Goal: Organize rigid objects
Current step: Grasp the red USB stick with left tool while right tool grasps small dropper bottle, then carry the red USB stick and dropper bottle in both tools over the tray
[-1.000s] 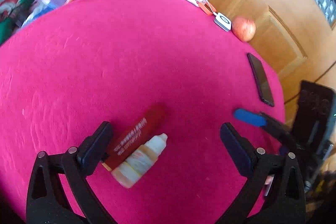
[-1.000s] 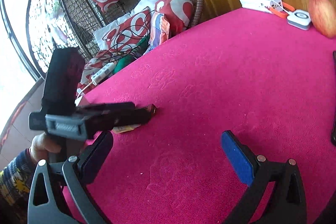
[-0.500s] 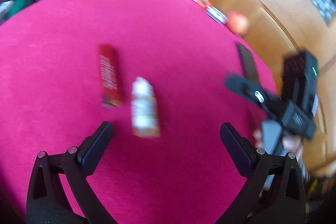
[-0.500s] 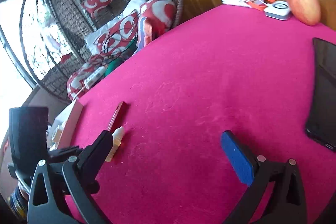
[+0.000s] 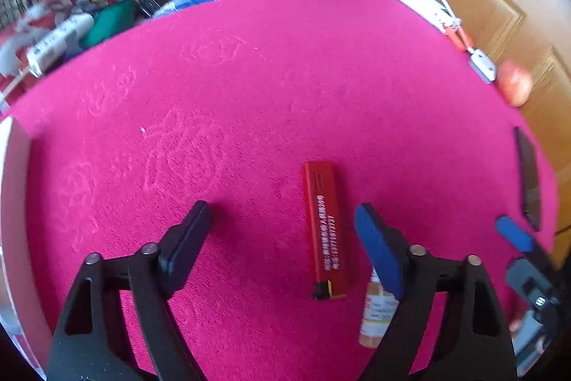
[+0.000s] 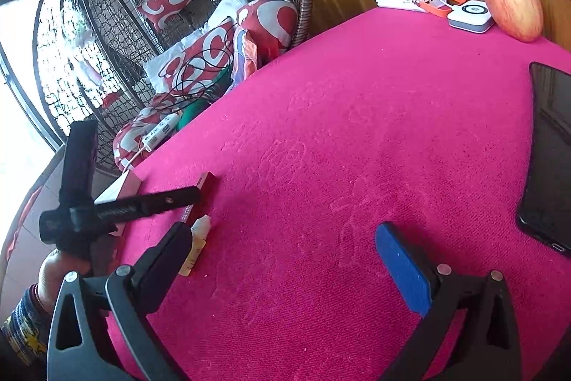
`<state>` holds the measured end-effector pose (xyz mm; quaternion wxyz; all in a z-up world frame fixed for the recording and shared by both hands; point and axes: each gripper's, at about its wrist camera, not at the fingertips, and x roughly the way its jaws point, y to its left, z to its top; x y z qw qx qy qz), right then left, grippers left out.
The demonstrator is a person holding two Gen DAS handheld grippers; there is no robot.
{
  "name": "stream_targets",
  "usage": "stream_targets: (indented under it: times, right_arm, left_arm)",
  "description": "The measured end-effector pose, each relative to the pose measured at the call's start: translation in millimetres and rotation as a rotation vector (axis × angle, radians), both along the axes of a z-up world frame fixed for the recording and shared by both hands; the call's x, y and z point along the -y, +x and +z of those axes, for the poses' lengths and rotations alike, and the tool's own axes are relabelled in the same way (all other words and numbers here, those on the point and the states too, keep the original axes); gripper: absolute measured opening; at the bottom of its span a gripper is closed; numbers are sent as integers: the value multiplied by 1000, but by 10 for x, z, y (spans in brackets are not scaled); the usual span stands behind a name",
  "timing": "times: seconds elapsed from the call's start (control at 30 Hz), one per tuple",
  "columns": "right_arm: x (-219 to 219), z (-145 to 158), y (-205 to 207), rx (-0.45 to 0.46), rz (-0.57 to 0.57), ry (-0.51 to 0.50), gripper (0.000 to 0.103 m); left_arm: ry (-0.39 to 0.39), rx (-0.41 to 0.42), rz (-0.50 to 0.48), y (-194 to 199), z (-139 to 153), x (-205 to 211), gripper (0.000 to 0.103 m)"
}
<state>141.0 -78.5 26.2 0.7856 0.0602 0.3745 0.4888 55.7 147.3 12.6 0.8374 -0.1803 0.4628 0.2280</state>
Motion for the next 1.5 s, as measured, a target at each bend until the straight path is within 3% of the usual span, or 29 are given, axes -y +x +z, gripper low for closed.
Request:
stream_targets:
  times: [0.1, 0.17, 0.23, 0.43, 0.5, 0.57, 0.7, 0.73, 0.83, 1.07, 1.27, 1.5]
  right_arm:
    - [-81, 26, -79, 47, -1, -58, 103]
    - [-170, 63, -188, 108, 15, -99, 103]
    - [-307, 110, -335, 158, 58, -123, 103]
    - [-886, 132, -720, 263, 188, -237, 102]
    - [-1037, 91, -765, 267, 205, -282, 94]
    - [-1165, 7, -787, 252, 221, -327, 77]
    - [-1246, -49, -918, 364, 216, -379, 76]
    - [-1256, -49, -932, 381, 217, -389, 71]
    - [-1196, -18, -968, 422, 226, -387, 18]
    - [-977, 163, -893, 360, 200, -277, 18]
    - [-798, 524, -894, 381, 164, -148, 19]
    - [-662, 1021, -1048, 469, 159, -14, 19]
  left_arm:
    - [61, -11, -2, -32, 4, -15, 53]
    - [67, 7, -12, -117, -24, -71, 32]
    - [47, 28, -2, -212, -17, -162, 16]
    - [8, 68, 32, -523, -23, -303, 17]
    - [-7, 80, 49, -647, -25, -337, 17]
    - [-5, 79, 60, -715, -25, -344, 17]
    - [24, 73, 57, -728, -33, -296, 17]
    - [31, 72, 59, -727, -37, -289, 17]
    - [44, 78, 64, -746, -41, -244, 17]
    - [11, 127, 73, -915, 27, -168, 16]
    - [81, 222, 78, -1089, 360, 9, 16]
    - [202, 341, 80, -1358, 886, 134, 16]
